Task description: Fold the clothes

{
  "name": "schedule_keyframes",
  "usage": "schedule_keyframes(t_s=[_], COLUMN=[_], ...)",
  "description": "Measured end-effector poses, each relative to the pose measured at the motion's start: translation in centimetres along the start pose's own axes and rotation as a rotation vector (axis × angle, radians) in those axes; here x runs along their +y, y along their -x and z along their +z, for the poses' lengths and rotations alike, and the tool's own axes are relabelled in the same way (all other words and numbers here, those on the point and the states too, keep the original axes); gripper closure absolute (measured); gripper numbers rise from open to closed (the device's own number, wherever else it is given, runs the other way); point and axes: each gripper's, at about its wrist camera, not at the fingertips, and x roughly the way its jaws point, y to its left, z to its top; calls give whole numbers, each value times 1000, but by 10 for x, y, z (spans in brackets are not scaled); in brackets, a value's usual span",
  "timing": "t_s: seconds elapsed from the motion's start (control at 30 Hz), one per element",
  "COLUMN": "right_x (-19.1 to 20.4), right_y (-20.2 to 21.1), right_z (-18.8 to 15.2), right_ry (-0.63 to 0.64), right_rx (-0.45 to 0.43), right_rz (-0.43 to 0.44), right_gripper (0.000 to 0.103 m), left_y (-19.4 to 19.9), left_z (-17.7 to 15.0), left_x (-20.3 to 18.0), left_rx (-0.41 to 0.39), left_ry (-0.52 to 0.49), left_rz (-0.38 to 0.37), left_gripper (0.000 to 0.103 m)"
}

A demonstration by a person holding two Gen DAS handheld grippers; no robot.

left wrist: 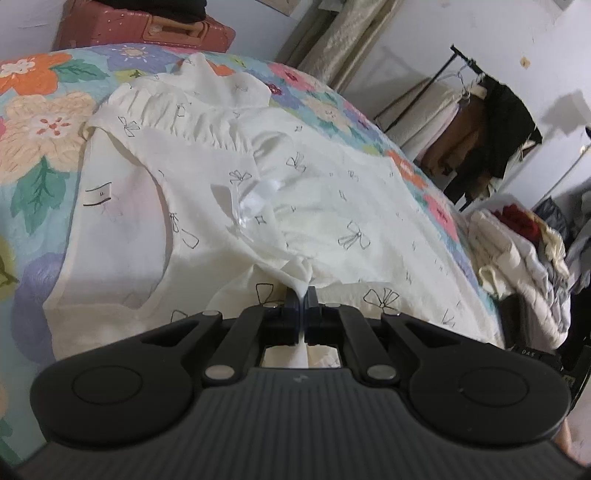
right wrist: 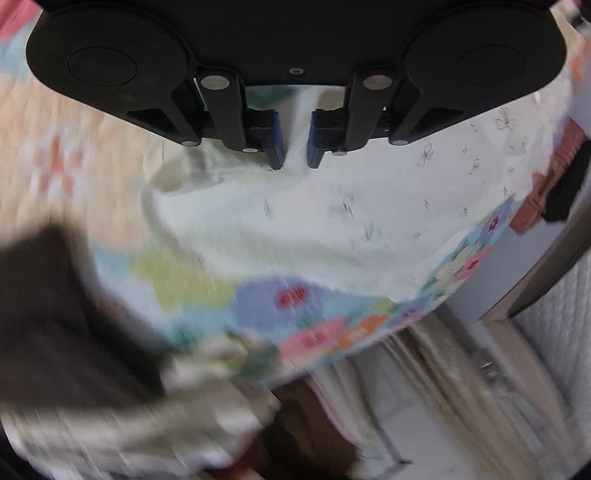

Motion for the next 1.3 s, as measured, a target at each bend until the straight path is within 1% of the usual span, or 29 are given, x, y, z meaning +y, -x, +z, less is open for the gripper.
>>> schedule_keyframes(t_s=[0.1,0.13,0.2,0.27,0.3,0.37,0.4,0.43,0.47,0.5,0.57,0.63,0.7,0.77,0.8,0.83,0.87,0.9,1.0,1.07,1.1,1.13,1.17,1.2,1.23,1.27,1.3], right_x=[14,18,19,15,13,7,4,0,-2,-8,-29,-52,-67,-80,-84,-87,-87,-84,-84,-82,-81,-80,-81,-82,-82,-80,-79], right_y=[8,9,7,9,11,12,12,11,8,4,2,6,12,18,21,21,21,22,19,14,7,0,0,-1,0,2,3], right_z=[14,18,28,34,35,32,28,26,23,19,20,20,12,-10,-28,-42,-51,-55,-55,-50,-44,-39,-35,-31,-28,-25,-24], right_ry=[160,202,212,153,128,69,37,5,-9,-25,-126,-275,-438,-693,-842,-956,-1003,-992,-996,-939,-867,-794,-748,-703,-666,-617,-579], right_rx=[-67,-80,-45,27,62,129,159,192,230,260,279,305,356,469,509,522,510,472,334,245,228,211,170,129,114,106,102], right_rz=[32,53,102,123,129,123,115,80,7,-63,-124,-131,-96,-58,-9,25,26,27,82,110,126,142,145,147,139,112,102], right_gripper=[92,95,96,93,87,80,66,51,45,44,44,44,43,37,35,35,35,32,32,32,32,34,38,43,67,81,94], left_y=[1,2,2,1,0,-1,-2,-3,-4,-5,-7,-7,-6,-4,-3,-2,0,1,2,1,1,-1,-4,-9,-15,-19,-21], left_z=[2,2,2,3,3,2,2,2,2,2,2,2,1,1,2,3,4,5,4,1,0,0,-1,-2,-3,-5,-5], left_x=[0,0,0,1,2,2,2,2,2,2,2,1,1,3,4,6,6,6,5,4,4,4,4,6,9,12,12], left_rx=[-7,-7,-5,2,4,5,5,6,6,6,4,-1,-2,-4,-7,-10,-17,-22,-25,-23,-22,-17,-11,11,29,44,42], left_ry=[10,14,22,29,30,26,27,29,31,32,35,22,13,16,26,36,41,42,32,16,11,9,9,20,45,74,78], left_rz=[0,-3,-4,3,6,18,23,27,31,36,48,56,60,53,41,28,22,20,21,31,32,22,7,-34,-54,-61,-57], left_gripper=[101,101,101,101,101,101,101,101,101,101,101,101,101,101,101,101,101,101,101,101,101,101,101,101,101,101,101])
